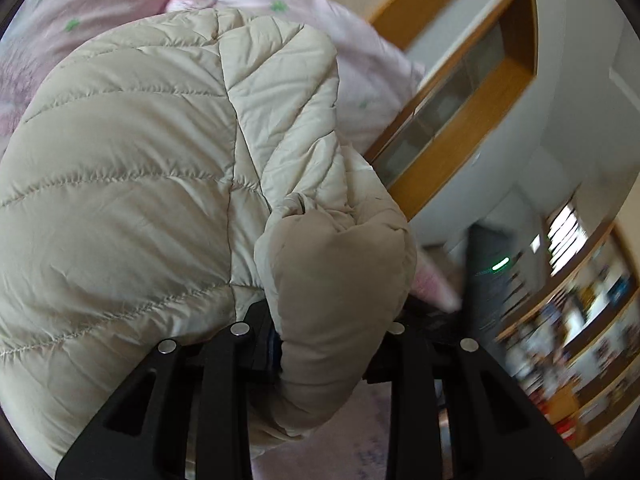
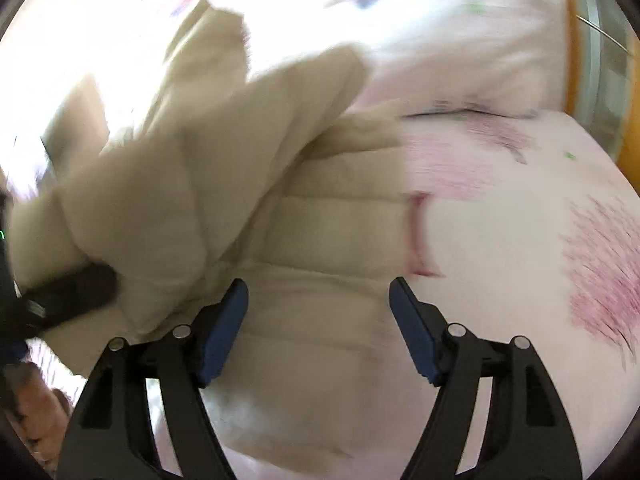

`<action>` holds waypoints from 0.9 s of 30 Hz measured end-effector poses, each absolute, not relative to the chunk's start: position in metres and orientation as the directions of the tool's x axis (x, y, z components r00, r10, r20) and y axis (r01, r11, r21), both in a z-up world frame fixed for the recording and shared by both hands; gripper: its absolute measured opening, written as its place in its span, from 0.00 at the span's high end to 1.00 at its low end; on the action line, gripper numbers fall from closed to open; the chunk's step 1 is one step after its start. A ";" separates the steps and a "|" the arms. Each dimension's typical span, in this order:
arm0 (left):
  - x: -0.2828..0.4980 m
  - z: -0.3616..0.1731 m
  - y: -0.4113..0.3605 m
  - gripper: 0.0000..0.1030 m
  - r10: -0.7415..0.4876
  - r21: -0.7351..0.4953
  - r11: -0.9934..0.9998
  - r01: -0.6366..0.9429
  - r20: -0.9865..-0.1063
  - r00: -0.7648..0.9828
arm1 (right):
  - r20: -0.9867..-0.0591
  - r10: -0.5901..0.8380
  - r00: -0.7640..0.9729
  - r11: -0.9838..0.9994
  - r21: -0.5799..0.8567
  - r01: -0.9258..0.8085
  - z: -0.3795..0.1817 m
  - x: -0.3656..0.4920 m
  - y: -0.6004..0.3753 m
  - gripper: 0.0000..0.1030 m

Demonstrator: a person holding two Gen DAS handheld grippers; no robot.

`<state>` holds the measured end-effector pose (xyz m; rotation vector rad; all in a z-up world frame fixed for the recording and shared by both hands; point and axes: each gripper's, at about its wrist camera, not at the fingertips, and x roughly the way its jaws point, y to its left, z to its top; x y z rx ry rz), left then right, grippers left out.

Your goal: Fold large clothes

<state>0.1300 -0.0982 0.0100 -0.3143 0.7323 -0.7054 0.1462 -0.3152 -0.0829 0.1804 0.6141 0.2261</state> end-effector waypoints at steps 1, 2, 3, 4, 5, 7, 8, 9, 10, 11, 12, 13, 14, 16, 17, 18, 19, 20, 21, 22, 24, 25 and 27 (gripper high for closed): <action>0.128 0.006 -0.104 0.72 -0.667 -0.455 0.745 0.488 -0.521 0.532 | -0.546 0.246 0.801 0.959 0.255 -0.120 -0.082 0.143 -0.329 0.29; 0.127 0.004 -0.108 0.72 -0.657 -0.431 0.753 0.496 -0.534 0.533 | -0.541 0.231 0.809 0.954 0.288 -0.080 -0.081 0.140 -0.345 0.29; 0.125 0.002 -0.111 0.71 -0.648 -0.411 0.760 0.504 -0.544 0.533 | -0.534 0.226 0.815 0.944 0.326 -0.048 -0.080 0.139 -0.360 0.29; 0.124 0.000 -0.114 0.70 -0.635 -0.385 0.768 0.512 -0.558 0.534 | -0.528 0.228 0.818 0.935 0.353 -0.033 -0.079 0.139 -0.368 0.29; 0.124 -0.001 -0.117 0.70 -0.627 -0.369 0.773 0.516 -0.566 0.535 | -0.514 0.243 0.823 0.914 0.405 -0.017 -0.077 0.138 -0.382 0.29; 0.124 -0.005 -0.121 0.66 -0.613 -0.338 0.780 0.527 -0.581 0.535 | -0.481 0.285 0.829 0.879 0.477 -0.026 -0.073 0.137 -0.395 0.29; 0.123 -0.007 -0.124 0.66 -0.607 -0.324 0.783 0.531 -0.588 0.535 | -0.467 0.306 0.830 0.865 0.499 -0.039 -0.071 0.138 -0.397 0.29; 0.122 -0.009 -0.126 0.64 -0.598 -0.307 0.786 0.536 -0.595 0.536 | -0.452 0.329 0.829 0.853 0.518 -0.056 -0.069 0.135 -0.395 0.29; 0.120 -0.011 -0.129 0.61 -0.586 -0.282 0.790 0.544 -0.606 0.538 | -0.431 0.363 0.826 0.838 0.539 -0.086 -0.065 0.136 -0.394 0.29; 0.120 -0.010 -0.134 0.60 -0.574 -0.255 0.793 0.553 -0.615 0.540 | -0.418 0.390 0.821 0.827 0.551 -0.112 -0.061 0.140 -0.396 0.29; 0.117 -0.012 -0.142 0.57 -0.552 -0.209 0.798 0.565 -0.629 0.547 | -0.407 0.414 0.814 0.817 0.561 -0.135 -0.058 0.144 -0.393 0.29; 0.115 -0.013 -0.146 0.54 -0.535 -0.175 0.801 0.572 -0.637 0.555 | -0.390 0.449 0.804 0.800 0.576 -0.168 -0.053 0.147 -0.390 0.29; 0.113 -0.015 -0.153 0.52 -0.515 -0.133 0.803 0.581 -0.646 0.564 | -0.378 0.480 0.792 0.785 0.588 -0.196 -0.048 0.151 -0.387 0.29; 0.108 -0.019 -0.166 0.44 -0.464 -0.033 0.802 0.596 -0.664 0.587 | -0.373 0.529 0.762 0.766 0.597 -0.239 -0.037 0.159 -0.377 0.29; 0.107 -0.020 -0.171 0.41 -0.444 0.007 0.798 0.602 -0.669 0.596 | -0.376 0.546 0.749 0.761 0.597 -0.255 -0.032 0.165 -0.371 0.29; 0.104 -0.023 -0.177 0.38 -0.424 0.048 0.793 0.608 -0.673 0.606 | -0.381 0.556 0.739 0.759 0.595 -0.264 -0.028 0.170 -0.367 0.29; 0.101 -0.026 -0.184 0.36 -0.398 0.097 0.786 0.610 -0.676 0.621 | -0.388 0.567 0.727 0.757 0.593 -0.274 -0.024 0.177 -0.362 0.29; 0.100 -0.028 -0.188 0.35 -0.384 0.125 0.782 0.611 -0.676 0.629 | -0.394 0.578 0.715 0.755 0.591 -0.284 -0.020 0.183 -0.357 0.29; 0.099 -0.030 -0.192 0.33 -0.372 0.148 0.776 0.613 -0.677 0.635 | -0.401 0.585 0.705 0.753 0.590 -0.290 -0.016 0.189 -0.353 0.29; 0.097 -0.033 -0.195 0.31 -0.359 0.174 0.770 0.614 -0.678 0.641 | -0.408 0.592 0.695 0.752 0.589 -0.295 -0.012 0.195 -0.349 0.29; 0.098 -0.035 -0.200 0.30 -0.346 0.197 0.763 0.616 -0.681 0.646 | -0.426 0.602 0.675 0.751 0.588 -0.299 -0.007 0.209 -0.342 0.30; 0.098 -0.035 -0.201 0.30 -0.340 0.207 0.759 0.617 -0.682 0.647 | -0.433 0.604 0.669 0.752 0.588 -0.299 -0.006 0.215 -0.339 0.31; 0.099 -0.036 -0.204 0.29 -0.335 0.216 0.754 0.620 -0.685 0.647 | -0.448 0.600 0.663 0.756 0.588 -0.287 -0.003 0.226 -0.336 0.36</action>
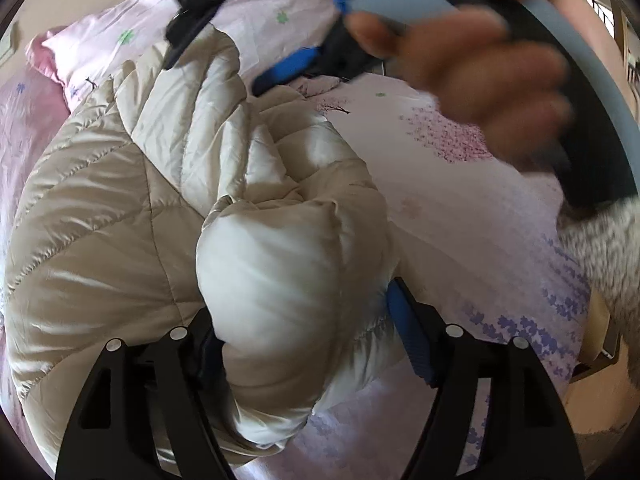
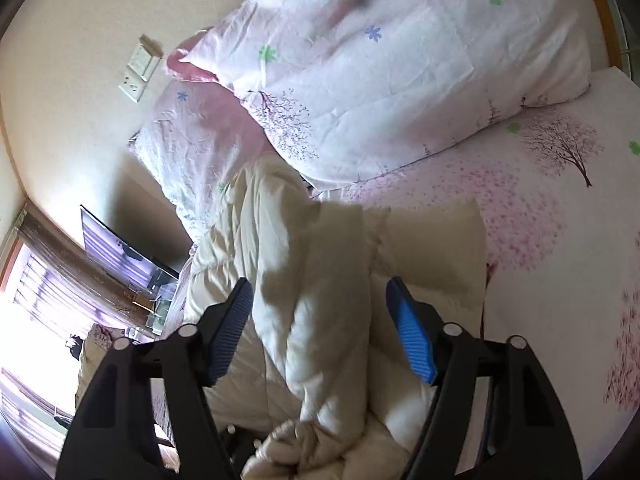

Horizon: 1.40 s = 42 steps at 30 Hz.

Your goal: Fold large clothes

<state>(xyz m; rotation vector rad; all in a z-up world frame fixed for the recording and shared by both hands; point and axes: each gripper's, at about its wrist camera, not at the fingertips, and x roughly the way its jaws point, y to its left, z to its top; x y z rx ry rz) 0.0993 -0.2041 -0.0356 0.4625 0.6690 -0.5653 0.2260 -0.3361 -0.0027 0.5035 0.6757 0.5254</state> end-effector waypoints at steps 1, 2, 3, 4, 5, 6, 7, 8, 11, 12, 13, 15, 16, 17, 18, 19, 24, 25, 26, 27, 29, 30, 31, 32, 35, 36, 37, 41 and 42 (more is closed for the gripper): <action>0.102 -0.036 -0.209 0.28 -0.332 0.222 0.752 0.621 -0.686 0.647 | -0.452 0.599 0.661 0.756 0.592 -0.280 -0.002 0.230 -0.336 0.44; 0.101 -0.037 -0.209 0.28 -0.331 0.225 0.751 0.621 -0.686 0.648 | -0.459 0.598 0.657 0.756 0.596 -0.271 -0.002 0.235 -0.336 0.63; 0.100 -0.040 -0.214 0.28 -0.328 0.231 0.749 0.621 -0.685 0.651 | -0.472 0.594 0.652 0.759 0.596 -0.260 -0.004 0.240 -0.335 0.72; 0.101 -0.043 -0.229 0.28 -0.328 0.239 0.743 0.625 -0.684 0.652 | -0.486 0.587 0.648 0.764 0.597 -0.245 -0.007 0.244 -0.336 0.80; 0.101 -0.044 -0.230 0.28 -0.331 0.240 0.741 0.627 -0.682 0.652 | -0.501 0.565 0.655 0.775 0.594 -0.215 -0.011 0.247 -0.337 0.83; 0.099 -0.042 -0.231 0.28 -0.340 0.238 0.736 0.633 -0.679 0.650 | -0.513 0.547 0.662 0.786 0.587 -0.194 -0.015 0.249 -0.339 0.84; 0.095 -0.039 -0.230 0.28 -0.353 0.228 0.733 0.641 -0.678 0.645 | -0.526 0.532 0.663 0.794 0.581 -0.177 -0.020 0.251 -0.341 0.85; 0.093 -0.035 -0.227 0.28 -0.371 0.210 0.730 0.650 -0.677 0.636 | -0.536 0.528 0.658 0.793 0.588 -0.157 -0.026 0.253 -0.343 0.85; 0.086 -0.005 -0.205 0.28 -0.467 0.086 0.717 0.691 -0.677 0.569 | -0.546 0.542 0.639 0.775 0.618 -0.129 -0.039 0.260 -0.350 0.85; 0.085 0.004 -0.196 0.28 -0.496 0.050 0.713 0.699 -0.668 0.554 | -0.549 0.542 0.636 0.776 0.619 -0.126 -0.041 0.262 -0.351 0.85; 0.085 0.021 -0.181 0.28 -0.534 0.009 0.710 0.704 -0.646 0.546 | -0.552 0.543 0.633 0.775 0.620 -0.124 -0.042 0.263 -0.351 0.85; 0.093 0.051 -0.152 0.27 -0.554 -0.019 0.734 0.679 -0.594 0.583 | -0.554 0.546 0.629 0.774 0.621 -0.125 -0.045 0.264 -0.353 0.84; 0.098 0.059 -0.140 0.24 -0.546 -0.016 0.751 0.660 -0.578 0.607 | -0.554 0.546 0.628 0.774 0.621 -0.126 -0.046 0.263 -0.353 0.84; 0.107 0.069 -0.126 0.24 -0.526 -0.007 0.776 0.630 -0.559 0.641 | -0.555 0.547 0.626 0.775 0.618 -0.129 -0.046 0.263 -0.353 0.83; 0.116 0.075 -0.117 0.23 -0.499 0.004 0.802 0.597 -0.546 0.673 | -0.557 0.548 0.624 0.776 0.618 -0.130 -0.047 0.263 -0.352 0.83; 0.132 0.081 -0.107 0.23 -0.457 0.014 0.833 0.554 -0.547 0.701 | -0.558 0.549 0.622 0.775 0.619 -0.129 -0.048 0.263 -0.353 0.82; 0.185 0.073 -0.085 0.23 -0.351 0.012 0.894 0.447 -0.601 0.718 | -0.557 0.557 0.616 0.770 0.625 -0.132 -0.047 0.264 -0.352 0.82; 0.193 0.068 -0.086 0.23 -0.345 0.005 0.898 0.439 -0.610 0.713 | -0.557 0.559 0.615 0.769 0.625 -0.133 -0.046 0.265 -0.352 0.82; 0.201 0.065 -0.081 0.23 -0.338 -0.006 0.903 0.429 -0.625 0.703 | -0.557 0.558 0.616 0.770 0.625 -0.132 -0.046 0.266 -0.353 0.82; 0.205 0.061 -0.079 0.23 -0.335 -0.015 0.906 0.424 -0.638 0.694 | -0.557 0.556 0.617 0.771 0.624 -0.131 -0.047 0.266 -0.354 0.82; 0.216 0.048 -0.077 0.23 -0.340 -0.036 0.906 0.422 -0.656 0.674 | -0.559 0.548 0.622 0.774 0.621 -0.124 -0.049 0.267 -0.356 0.82; 0.213 0.043 -0.070 0.23 -0.346 -0.048 0.905 0.424 -0.662 0.664 | -0.560 0.545 0.623 0.774 0.622 -0.118 -0.050 0.267 -0.358 0.82; 0.215 0.036 -0.070 0.24 -0.361 -0.062 0.900 0.432 -0.663 0.656 | -0.565 0.539 0.624 0.777 0.620 -0.110 -0.052 0.268 -0.361 0.82; 0.218 0.029 -0.067 0.24 -0.365 -0.066 0.897 0.436 -0.668 0.649 | -0.570 0.534 0.624 0.780 0.618 -0.103 -0.054 0.268 -0.362 0.82; 0.228 0.018 -0.076 0.23 -0.371 -0.073 0.889 0.453 -0.697 0.614 | -0.583 0.522 0.623 0.779 0.623 -0.070 -0.061 0.271 -0.372 0.83; 0.229 0.015 -0.078 0.23 -0.370 -0.074 0.887 0.456 -0.703 0.607 | -0.583 0.520 0.624 0.776 0.628 -0.060 -0.064 0.272 -0.375 0.83; 0.232 0.011 -0.082 0.23 -0.369 -0.072 0.884 0.462 -0.714 0.595 | -0.584 0.520 0.623 0.773 0.632 -0.053 -0.066 0.272 -0.378 0.83; 0.239 -0.002 -0.094 0.23 -0.358 -0.060 0.876 0.478 -0.746 0.562 | -0.588 0.520 0.620 0.763 0.645 -0.028 -0.075 0.272 -0.390 0.83; 0.241 -0.004 -0.096 0.23 -0.354 -0.059 0.875 0.480 -0.755 0.553 | -0.589 0.520 0.619 0.763 0.646 -0.026 -0.077 0.272 -0.392 0.83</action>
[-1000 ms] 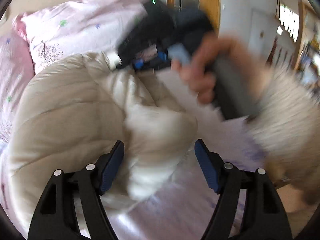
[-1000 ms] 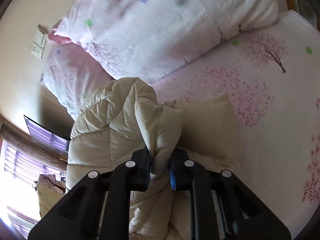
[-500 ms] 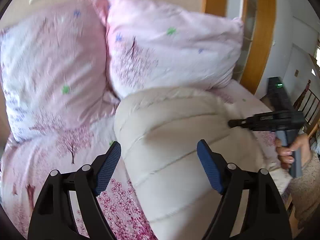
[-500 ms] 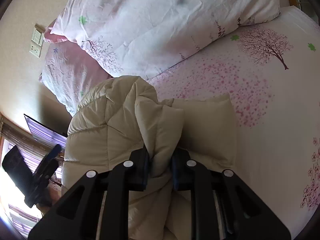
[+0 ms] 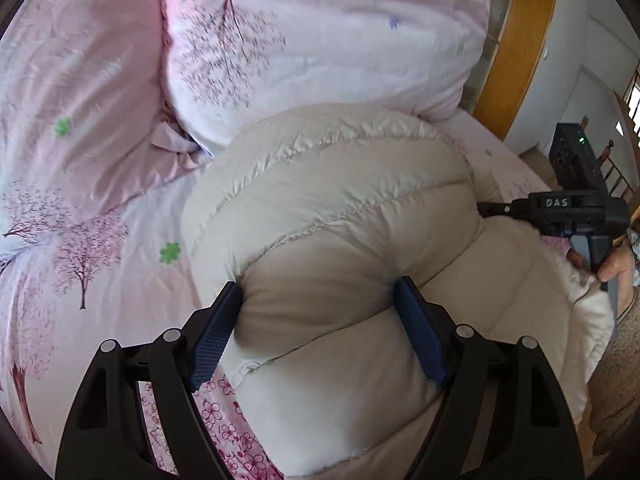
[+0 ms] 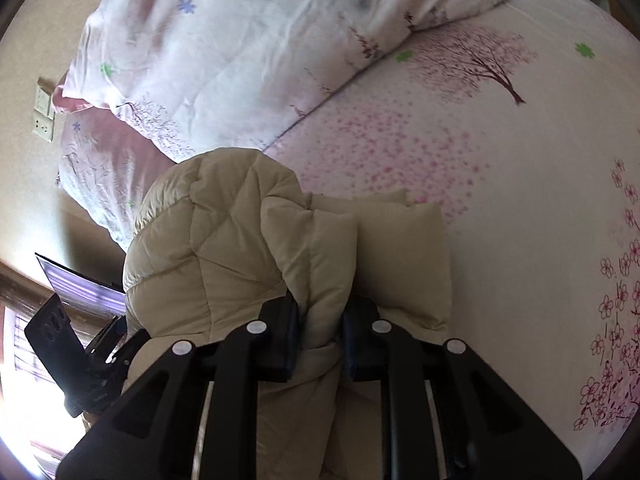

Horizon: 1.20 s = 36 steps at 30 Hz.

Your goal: Fold large clothes

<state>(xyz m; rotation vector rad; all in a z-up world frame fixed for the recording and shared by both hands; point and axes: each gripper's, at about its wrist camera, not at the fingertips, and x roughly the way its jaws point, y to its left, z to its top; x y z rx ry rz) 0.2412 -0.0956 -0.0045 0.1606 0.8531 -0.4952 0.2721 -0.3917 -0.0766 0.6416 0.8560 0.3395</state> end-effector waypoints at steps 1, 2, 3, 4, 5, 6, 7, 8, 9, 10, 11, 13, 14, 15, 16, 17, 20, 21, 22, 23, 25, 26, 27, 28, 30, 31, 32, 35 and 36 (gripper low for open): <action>0.243 -0.007 -0.097 0.22 -0.349 -0.055 0.874 0.483 -0.763 0.544 | -0.590 0.519 0.618 0.762 0.647 -0.022 -0.079 0.272 -0.392 0.83; 0.245 -0.010 -0.098 0.22 -0.341 -0.045 0.873 0.486 -0.768 0.542 | -0.592 0.518 0.618 0.762 0.647 -0.019 -0.081 0.273 -0.392 0.83; 0.246 -0.013 -0.099 0.20 -0.331 -0.031 0.872 0.488 -0.772 0.543 | -0.592 0.515 0.620 0.762 0.647 -0.015 -0.083 0.273 -0.390 0.83; 0.247 -0.014 -0.098 0.19 -0.329 -0.026 0.870 0.493 -0.775 0.540 | -0.592 0.511 0.623 0.764 0.645 -0.013 -0.085 0.272 -0.388 0.82; 0.249 -0.016 -0.097 0.18 -0.330 -0.031 0.869 0.493 -0.779 0.532 | -0.595 0.504 0.626 0.771 0.637 -0.015 -0.084 0.272 -0.386 0.81; 0.251 -0.015 -0.095 0.18 -0.340 -0.044 0.869 0.494 -0.778 0.528 | -0.599 0.492 0.632 0.782 0.623 -0.017 -0.082 0.271 -0.383 0.79; 0.249 -0.011 -0.092 0.18 -0.352 -0.054 0.868 0.493 -0.767 0.536 | -0.607 0.471 0.640 0.797 0.604 -0.015 -0.079 0.268 -0.382 0.73; 0.247 -0.008 -0.089 0.18 -0.359 -0.060 0.869 0.491 -0.759 0.543 | -0.615 0.437 0.656 0.817 0.577 -0.003 -0.072 0.261 -0.381 0.65; 0.240 0.000 -0.084 0.19 -0.374 -0.068 0.868 0.491 -0.739 0.560 | -0.617 0.409 0.672 0.832 0.555 0.003 -0.066 0.254 -0.380 0.62; 0.233 0.006 -0.082 0.19 -0.383 -0.068 0.867 0.494 -0.724 0.573 | -0.603 0.379 0.702 0.849 0.528 -0.005 -0.056 0.240 -0.381 0.61; 0.226 0.011 -0.078 0.19 -0.394 -0.070 0.864 0.498 -0.709 0.585 | -0.586 0.361 0.726 0.859 0.511 -0.015 -0.049 0.230 -0.381 0.61; 0.208 0.026 -0.072 0.19 -0.424 -0.077 0.855 0.513 -0.675 0.604 | -0.542 0.328 0.774 0.875 0.483 -0.033 -0.036 0.206 -0.381 0.61; 0.197 0.033 -0.070 0.19 -0.442 -0.083 0.848 0.524 -0.657 0.611 | -0.507 0.322 0.800 0.881 0.470 -0.057 -0.028 0.189 -0.379 0.61; 0.187 0.039 -0.069 0.19 -0.461 -0.090 0.839 0.536 -0.643 0.612 | -0.478 0.332 0.813 0.884 0.458 -0.091 -0.022 0.174 -0.374 0.61; 0.175 0.045 -0.068 0.19 -0.484 -0.098 0.826 0.555 -0.630 0.608 | -0.469 0.341 0.815 0.886 0.451 -0.112 -0.020 0.167 -0.371 0.61; 0.167 0.047 -0.069 0.19 -0.495 -0.100 0.817 0.567 -0.625 0.603 | -0.461 0.362 0.810 0.889 0.433 -0.150 -0.019 0.156 -0.361 0.61; 0.148 0.046 -0.074 0.19 -0.515 -0.101 0.792 0.602 -0.641 0.570 | -0.481 0.389 0.786 0.899 0.386 -0.209 -0.027 0.140 -0.337 0.61; 0.146 0.044 -0.076 0.19 -0.515 -0.100 0.785 0.611 -0.653 0.555 | -0.501 0.388 0.773 0.905 0.365 -0.218 -0.033 0.137 -0.328 0.61; 0.144 0.038 -0.080 0.19 -0.498 -0.080 0.784 0.615 -0.672 0.548 | -0.524 0.369 0.768 0.917 0.338 -0.210 -0.040 0.137 -0.322 0.61; 0.144 0.032 -0.083 0.19 -0.471 -0.051 0.791 0.610 -0.688 0.552 | -0.544 0.343 0.766 0.929 0.316 -0.191 -0.045 0.138 -0.318 0.61; 0.147 0.019 -0.087 0.18 -0.420 -0.015 0.803 0.596 -0.723 0.548 | -0.582 0.303 0.755 0.944 0.291 -0.154 -0.057 0.142 -0.313 0.62; 0.150 0.013 -0.087 0.18 -0.418 -0.025 0.804 0.594 -0.735 0.534 | -0.596 0.295 0.747 0.945 0.297 -0.137 -0.064 0.144 -0.315 0.62; 0.153 0.008 -0.086 0.18 -0.416 -0.032 0.806 0.592 -0.741 0.527 | -0.604 0.296 0.740 0.943 0.308 -0.126 -0.070 0.146 -0.317 0.62; 0.154 0.005 -0.085 0.18 -0.411 -0.028 0.807 0.589 -0.743 0.528 | -0.609 0.296 0.736 0.941 0.317 -0.116 -0.074 0.147 -0.318 0.61; 0.156 -0.001 -0.087 0.18 -0.399 -0.013 0.808 0.589 -0.748 0.531 | -0.614 0.303 0.729 0.932 0.352 -0.091 -0.085 0.149 -0.323 0.57; 0.157 -0.003 -0.088 0.18 -0.393 -0.005 0.808 0.589 -0.750 0.533 | -0.613 0.307 0.728 0.926 0.368 -0.080 -0.090 0.151 -0.324 0.55; 0.157 -0.006 -0.089 0.17 -0.382 0.013 0.808 0.588 -0.749 0.541 | -0.608 0.315 0.729 0.916 0.395 -0.067 -0.097 0.153 -0.324 0.53; 0.158 -0.018 -0.094 0.11 -0.344 0.075 0.812 0.579 -0.740 0.578 | -0.592 0.327 0.737 0.894 0.446 -0.039 -0.107 0.151 -0.330 0.52; 0.157 -0.019 -0.094 0.11 -0.342 0.078 0.814 0.576 -0.737 0.583 | -0.594 0.317 0.739 0.898 0.438 -0.033 -0.106 0.149 -0.329 0.51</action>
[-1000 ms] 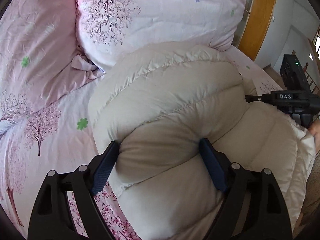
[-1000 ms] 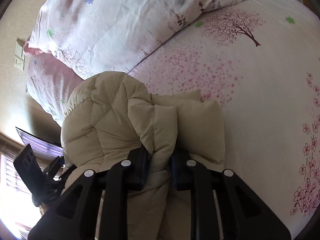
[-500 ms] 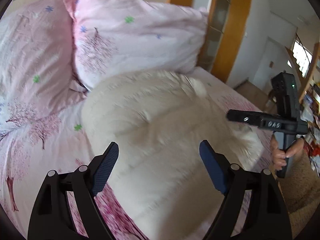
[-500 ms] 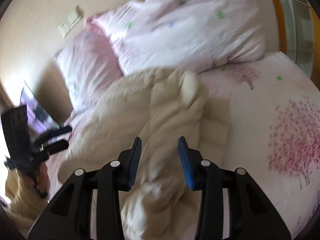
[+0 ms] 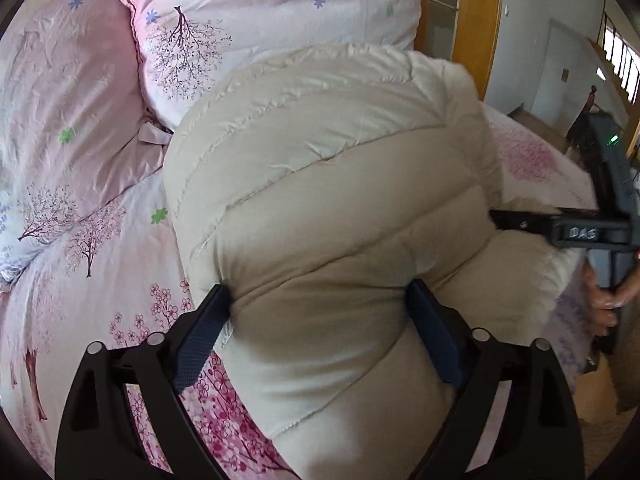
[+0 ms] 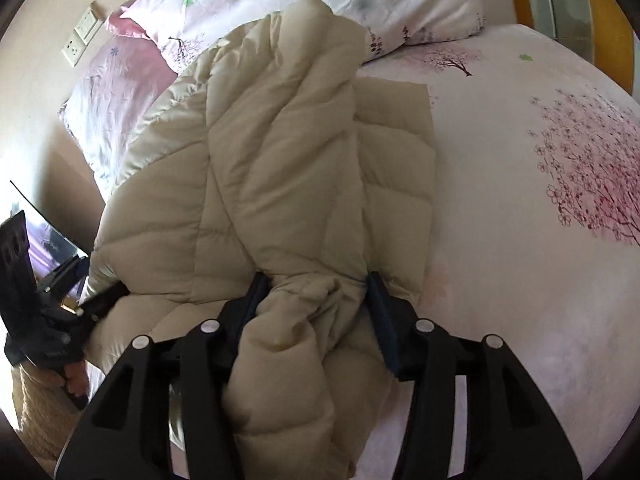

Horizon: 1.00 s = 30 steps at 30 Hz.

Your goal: Fold large clothes

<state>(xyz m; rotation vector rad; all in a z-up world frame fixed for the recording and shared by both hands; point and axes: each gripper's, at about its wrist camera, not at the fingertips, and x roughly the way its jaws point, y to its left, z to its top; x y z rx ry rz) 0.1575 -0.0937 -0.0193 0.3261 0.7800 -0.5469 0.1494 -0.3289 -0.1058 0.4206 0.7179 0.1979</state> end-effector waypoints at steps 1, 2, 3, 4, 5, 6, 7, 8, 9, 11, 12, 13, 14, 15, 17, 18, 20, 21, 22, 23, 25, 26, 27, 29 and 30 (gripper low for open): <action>0.155 -0.017 -0.092 0.12 -0.350 0.071 0.818 0.570 -0.726 0.593 | -0.596 0.305 0.743 0.903 0.429 -0.026 -0.103 0.148 -0.328 0.51; 0.152 -0.014 -0.089 0.12 -0.360 0.064 0.820 0.568 -0.714 0.600 | -0.588 0.294 0.754 0.906 0.423 -0.023 -0.099 0.142 -0.327 0.54; 0.147 -0.011 -0.086 0.14 -0.372 0.060 0.821 0.568 -0.699 0.611 | -0.562 0.288 0.775 0.906 0.423 -0.029 -0.093 0.133 -0.327 0.55; 0.137 -0.005 -0.081 0.14 -0.387 0.062 0.818 0.571 -0.675 0.628 | -0.519 0.282 0.807 0.904 0.425 -0.042 -0.088 0.120 -0.328 0.56; 0.129 -0.001 -0.077 0.14 -0.402 0.068 0.813 0.578 -0.652 0.642 | -0.488 0.277 0.828 0.904 0.424 -0.052 -0.084 0.112 -0.329 0.57; 0.124 0.001 -0.075 0.14 -0.412 0.072 0.809 0.584 -0.639 0.650 | -0.449 0.270 0.852 0.907 0.416 -0.068 -0.078 0.100 -0.330 0.59; 0.113 0.004 -0.072 0.14 -0.427 0.080 0.802 0.593 -0.618 0.660 | -0.416 0.267 0.869 0.910 0.406 -0.085 -0.073 0.090 -0.330 0.61; 0.106 0.005 -0.071 0.14 -0.438 0.082 0.795 0.600 -0.608 0.663 | -0.385 0.276 0.881 0.911 0.398 -0.111 -0.070 0.081 -0.328 0.63; 0.099 0.006 -0.069 0.14 -0.453 0.079 0.786 0.612 -0.599 0.660 | -0.366 0.294 0.883 0.910 0.390 -0.141 -0.068 0.073 -0.325 0.64; 0.089 0.004 -0.069 0.14 -0.475 0.079 0.768 0.636 -0.597 0.647 | -0.369 0.328 0.870 0.913 0.360 -0.192 -0.069 0.066 -0.313 0.66; 0.087 0.003 -0.070 0.14 -0.476 0.083 0.761 0.643 -0.602 0.641 | -0.386 0.325 0.864 0.922 0.333 -0.198 -0.072 0.064 -0.308 0.66; 0.085 -0.001 -0.073 0.14 -0.474 0.091 0.752 0.652 -0.612 0.632 | -0.417 0.302 0.857 0.938 0.289 -0.190 -0.077 0.065 -0.299 0.66; 0.085 -0.004 -0.076 0.14 -0.466 0.100 0.749 0.655 -0.623 0.628 | -0.438 0.283 0.853 0.947 0.266 -0.178 -0.082 0.065 -0.298 0.67; 0.086 -0.008 -0.079 0.14 -0.451 0.112 0.751 0.651 -0.633 0.629 | -0.458 0.270 0.847 0.953 0.252 -0.167 -0.087 0.066 -0.295 0.67; 0.094 -0.017 -0.082 0.14 -0.426 0.109 0.757 0.644 -0.666 0.612 | -0.511 0.258 0.820 0.955 0.261 -0.138 -0.100 0.077 -0.297 0.68; 0.096 -0.020 -0.083 0.14 -0.426 0.098 0.759 0.644 -0.673 0.604 | -0.528 0.259 0.809 0.954 0.272 -0.128 -0.105 0.081 -0.298 0.68; 0.099 -0.023 -0.085 0.14 -0.423 0.089 0.761 0.642 -0.682 0.597 | -0.546 0.256 0.798 0.954 0.279 -0.115 -0.111 0.084 -0.299 0.68; 0.100 -0.025 -0.086 0.14 -0.418 0.090 0.763 0.641 -0.687 0.595 | -0.550 0.255 0.795 0.954 0.279 -0.113 -0.113 0.085 -0.299 0.68; 0.102 -0.027 -0.088 0.13 -0.412 0.092 0.764 0.638 -0.691 0.594 | -0.554 0.255 0.793 0.954 0.279 -0.111 -0.115 0.084 -0.298 0.68; 0.103 -0.029 -0.089 0.13 -0.405 0.096 0.767 0.635 -0.695 0.594 | -0.558 0.255 0.790 0.953 0.282 -0.109 -0.117 0.085 -0.299 0.68; 0.104 -0.033 -0.090 0.12 -0.396 0.101 0.769 0.631 -0.701 0.594 | -0.562 0.255 0.787 0.954 0.281 -0.108 -0.117 0.084 -0.298 0.68; 0.102 -0.034 -0.091 0.12 -0.394 0.101 0.771 0.629 -0.700 0.595 | -0.567 0.251 0.784 0.956 0.274 -0.108 -0.117 0.084 -0.297 0.68; 0.102 -0.033 -0.090 0.12 -0.393 0.102 0.773 0.626 -0.699 0.598 | -0.573 0.247 0.782 0.958 0.264 -0.109 -0.117 0.083 -0.294 0.68; 0.099 -0.030 -0.089 0.12 -0.395 0.091 0.779 0.621 -0.697 0.598 | -0.589 0.245 0.770 0.961 0.250 -0.115 -0.116 0.084 -0.293 0.66; 0.097 -0.024 -0.086 0.12 -0.402 0.079 0.783 0.617 -0.693 0.598 | -0.596 0.250 0.763 0.961 0.247 -0.122 -0.113 0.085 -0.293 0.65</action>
